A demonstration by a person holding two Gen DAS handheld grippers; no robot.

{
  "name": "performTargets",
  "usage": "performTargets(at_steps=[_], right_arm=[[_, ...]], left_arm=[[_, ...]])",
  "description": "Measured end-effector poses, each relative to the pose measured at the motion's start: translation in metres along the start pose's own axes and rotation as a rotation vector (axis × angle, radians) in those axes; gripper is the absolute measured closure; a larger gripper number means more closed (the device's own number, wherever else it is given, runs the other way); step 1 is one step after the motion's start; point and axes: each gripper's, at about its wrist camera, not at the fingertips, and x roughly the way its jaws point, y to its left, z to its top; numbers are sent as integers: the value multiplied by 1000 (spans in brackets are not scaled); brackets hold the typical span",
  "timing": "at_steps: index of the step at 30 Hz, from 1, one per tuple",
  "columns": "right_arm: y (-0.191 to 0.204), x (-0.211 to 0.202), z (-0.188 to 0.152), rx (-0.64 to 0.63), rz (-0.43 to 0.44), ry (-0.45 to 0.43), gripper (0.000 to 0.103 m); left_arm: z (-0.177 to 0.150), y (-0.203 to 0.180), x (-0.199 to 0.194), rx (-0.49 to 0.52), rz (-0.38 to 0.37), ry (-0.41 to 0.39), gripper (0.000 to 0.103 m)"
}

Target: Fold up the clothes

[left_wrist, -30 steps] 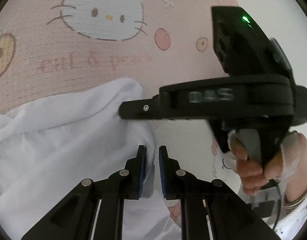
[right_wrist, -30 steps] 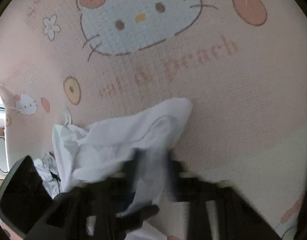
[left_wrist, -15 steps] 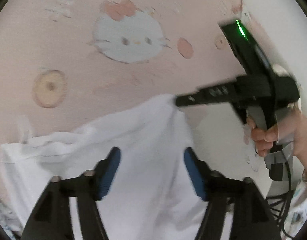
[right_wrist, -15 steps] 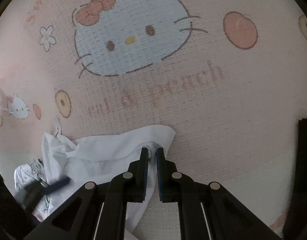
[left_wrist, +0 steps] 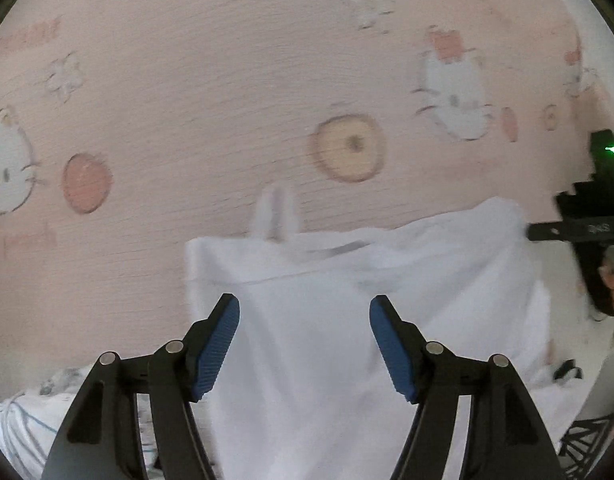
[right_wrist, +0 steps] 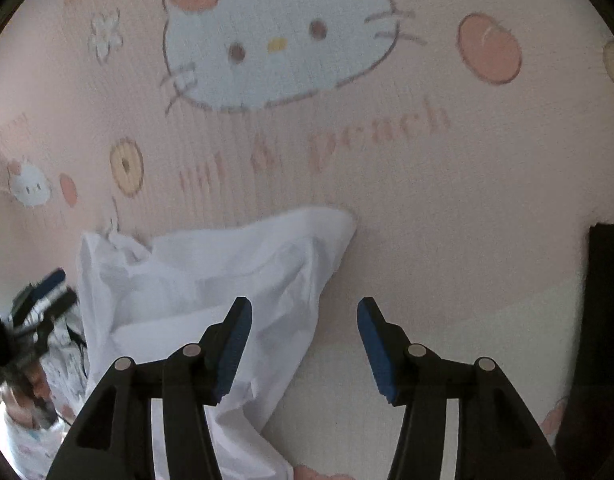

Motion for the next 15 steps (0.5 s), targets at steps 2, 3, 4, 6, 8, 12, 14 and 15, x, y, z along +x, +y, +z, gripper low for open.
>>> performTargets(at_steps=[2,3,4,6,8,12,14,15], right_arm=[[5,7,-1,2,-4,27,49],[6,10,0,8,-5,34,48],[8,13,0,15,-7,33,47],[10,18,2,29,-6,32,43],[13,22,3,38,10,26,43],[22,30,5,8,-15,-2,43],[33,36,5,-46,-40,-14,43],[39,41,4,-72,-55,-17,43]], left_arm=[[-2,10,3,-27,-13,9,38],[-3,15,4,-38,-14,16,38],[-4,19,6,-46,-8,25,38],[-5,25,12,-52,1,44,38],[-6,31,17,-53,-1,58,38],[-8,43,28,-76,10,53,38],[-8,48,35,-107,-36,43,38],[-8,47,39,-107,-50,47,39]])
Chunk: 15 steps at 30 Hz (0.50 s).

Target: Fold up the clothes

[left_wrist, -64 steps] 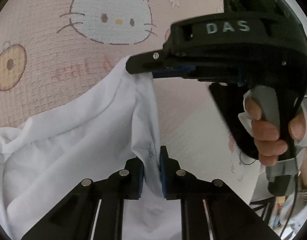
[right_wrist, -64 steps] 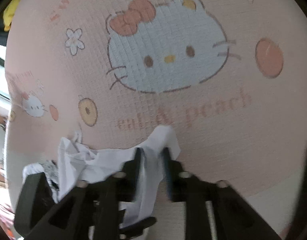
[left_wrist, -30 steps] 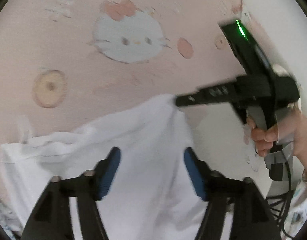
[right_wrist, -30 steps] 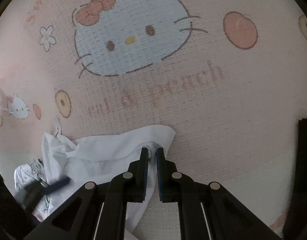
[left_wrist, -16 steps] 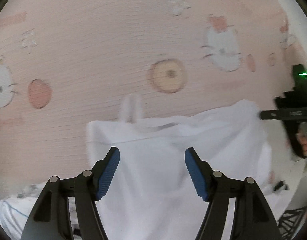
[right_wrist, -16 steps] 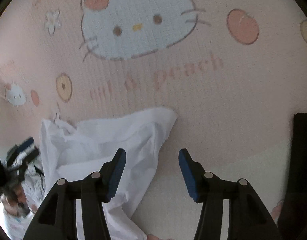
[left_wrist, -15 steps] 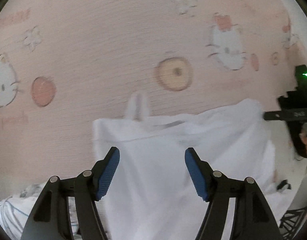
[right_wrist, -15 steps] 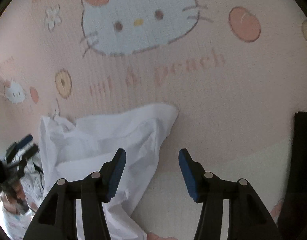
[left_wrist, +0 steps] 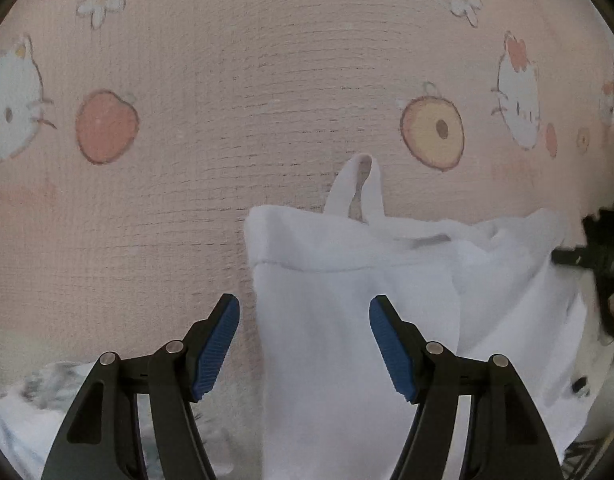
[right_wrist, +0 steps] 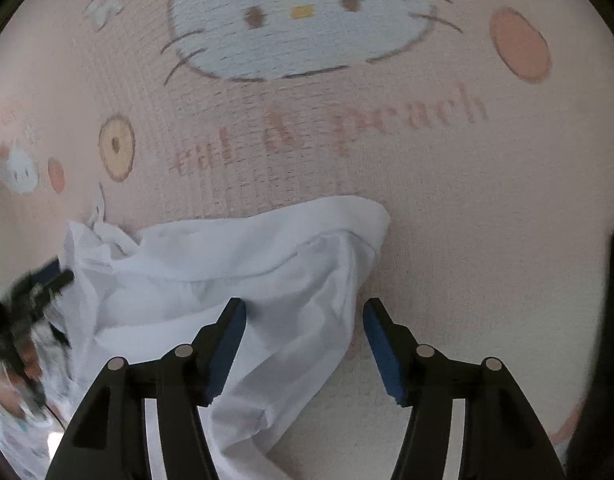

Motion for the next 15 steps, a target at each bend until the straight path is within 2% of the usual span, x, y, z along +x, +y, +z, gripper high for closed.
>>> performTargets(at_steps=[1,3,4,6,7,8,9,15], right_arm=[[8,5,-1,-22,-16,-1,43],[26,15,-5,-76,-60,-5,43],[37,19,-7,-117,-98,-10,46],[60,25,-12,-205,-175,-19,67],[73,28,-15,-260,-214,-24,75],[84,30,-18,-313,-258,-27,95],[94,33,-22,-362,-307,-28,98],[140,49,-41,-664,-594,-71,99]], left_arm=[[-1,-2,3,5,-11,6,42],[-3,-5,10,15,-32,19,70],[-5,-11,11,56,5,13,75],[-10,-21,11,138,84,-10,94],[-12,-24,9,165,108,-25,95],[-14,-24,7,175,128,-36,98],[-16,-24,4,181,147,-47,99],[-19,-8,-7,215,242,-40,100]])
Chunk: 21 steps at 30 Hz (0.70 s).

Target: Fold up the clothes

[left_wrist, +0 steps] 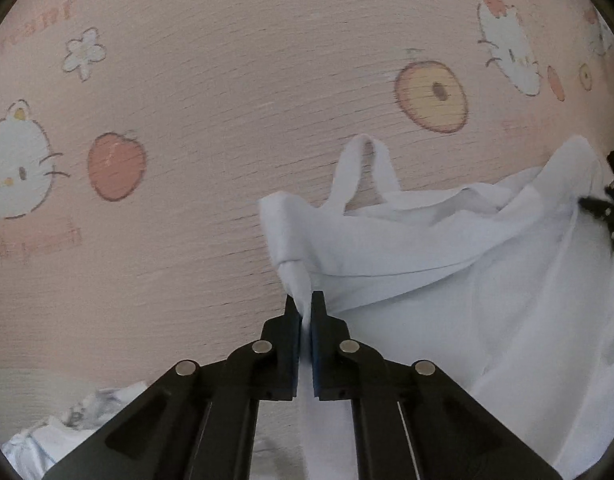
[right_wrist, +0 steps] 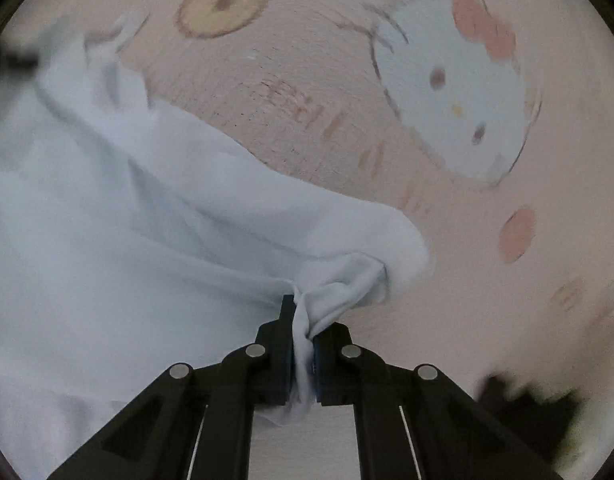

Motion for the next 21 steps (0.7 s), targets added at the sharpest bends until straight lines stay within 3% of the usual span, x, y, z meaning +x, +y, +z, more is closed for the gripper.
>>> performTargets(at_steps=[3,5,9,11,16,21], right_arm=[[8,4,1,-70,-112,-23,99],[7,13,0,-67,-139,-12,99],[19,23,7,-165,-288,-44,100],[18,26,-1,-194,-335,-44,101],[-8,15,-17,-25,-233,-33,101],[-23,17,4,178,-136,-49,101]], left_arm=[[1,5,-1,13,14,-23,100],[3,3,-1,41,42,-45,100],[5,-9,12,95,109,-45,100],[6,-9,19,75,113,-35,100],[10,2,20,-10,87,-39,99],[15,16,21,-122,36,-56,100]])
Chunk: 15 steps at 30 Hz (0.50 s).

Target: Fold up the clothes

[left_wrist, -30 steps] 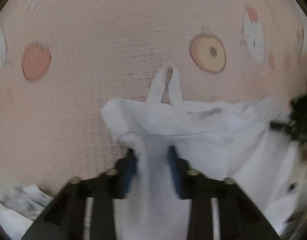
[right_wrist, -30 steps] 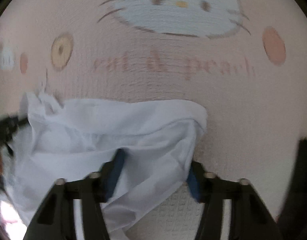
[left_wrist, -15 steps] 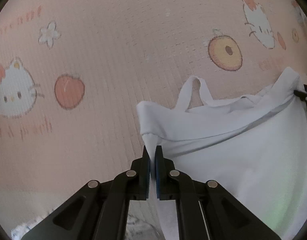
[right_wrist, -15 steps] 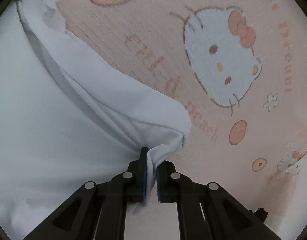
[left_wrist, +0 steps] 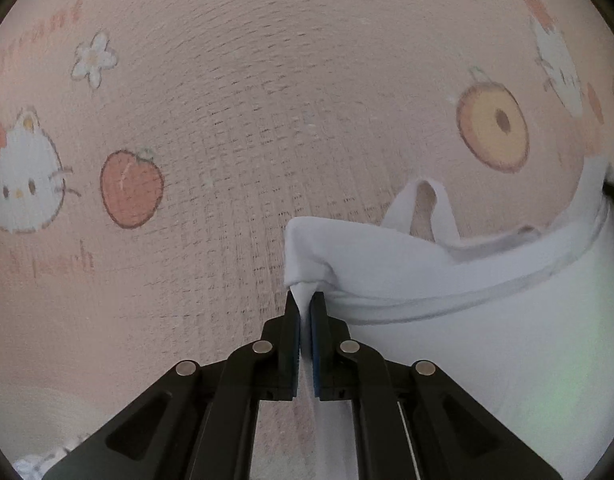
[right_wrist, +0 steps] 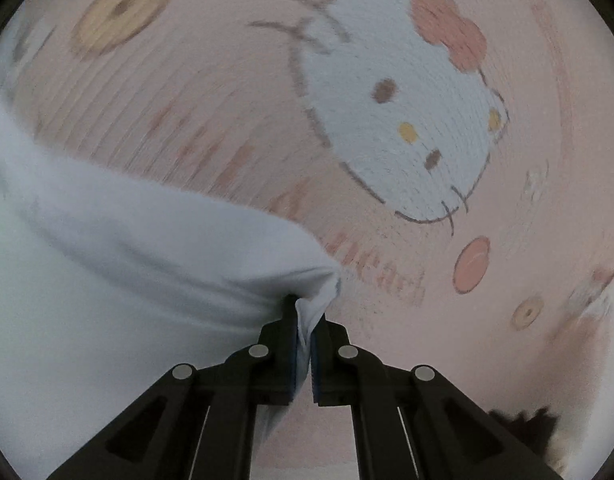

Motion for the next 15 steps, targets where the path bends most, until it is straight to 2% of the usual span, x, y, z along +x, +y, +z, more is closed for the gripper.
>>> performTargets(at_steps=[3,6,10,13,15], right_arm=[[-16,7,15,129,52,24,101],[-27,10,21,229,111,46,101],[-48,10,11,383,241,32,101],[-59,7,0,456,364,12,87],[-66,5,-8,496,418,4,53]], left_arm=[[6,12,4,-137,-46,22,100],[9,17,5,-172,-57,32,99],[19,42,9,-260,-123,39,97],[17,70,16,-378,-243,70,97],[12,84,17,-476,-337,96,90]])
